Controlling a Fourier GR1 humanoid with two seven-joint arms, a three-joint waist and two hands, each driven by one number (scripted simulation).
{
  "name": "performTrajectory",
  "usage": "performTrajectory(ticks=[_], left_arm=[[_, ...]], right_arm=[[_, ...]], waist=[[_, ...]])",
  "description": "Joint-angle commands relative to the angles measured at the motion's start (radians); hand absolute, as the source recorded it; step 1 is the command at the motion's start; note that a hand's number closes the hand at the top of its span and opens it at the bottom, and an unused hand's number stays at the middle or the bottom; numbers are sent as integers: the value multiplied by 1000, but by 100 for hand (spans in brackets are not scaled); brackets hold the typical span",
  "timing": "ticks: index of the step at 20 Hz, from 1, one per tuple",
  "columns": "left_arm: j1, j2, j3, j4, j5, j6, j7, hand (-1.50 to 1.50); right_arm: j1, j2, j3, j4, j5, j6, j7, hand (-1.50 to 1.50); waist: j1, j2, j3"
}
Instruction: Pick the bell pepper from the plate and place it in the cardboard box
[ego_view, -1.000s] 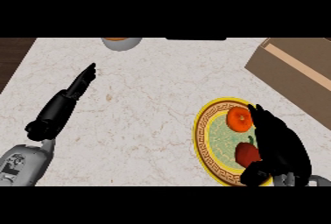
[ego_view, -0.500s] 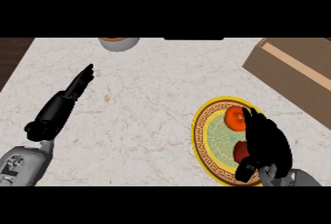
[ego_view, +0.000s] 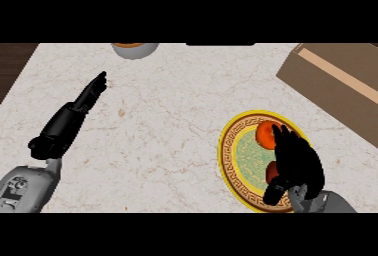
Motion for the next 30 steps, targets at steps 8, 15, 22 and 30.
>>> performTrajectory(ticks=[8, 15, 22, 30], left_arm=[[53, 1, 40, -38, -12, -40, -17, 0], [58, -63, 32, -73, -59, -33, 14, 0], [65, -91, 40, -85, -95, -58, 36, 0], [-27, -102, 31, -27, -88, -91, 7, 0]], right_arm=[[97, 58, -32, 28, 128, 55, 115, -150], [112, 92, -93, 141, 172, 31, -58, 150], [125, 9, -105, 129, 281, -23, -268, 150], [-162, 54, -50, 185, 102, 29, -701, 150]], waist=[[-1, -2, 0], [2, 0, 1], [2, 0, 1], [90, 25, 6]])
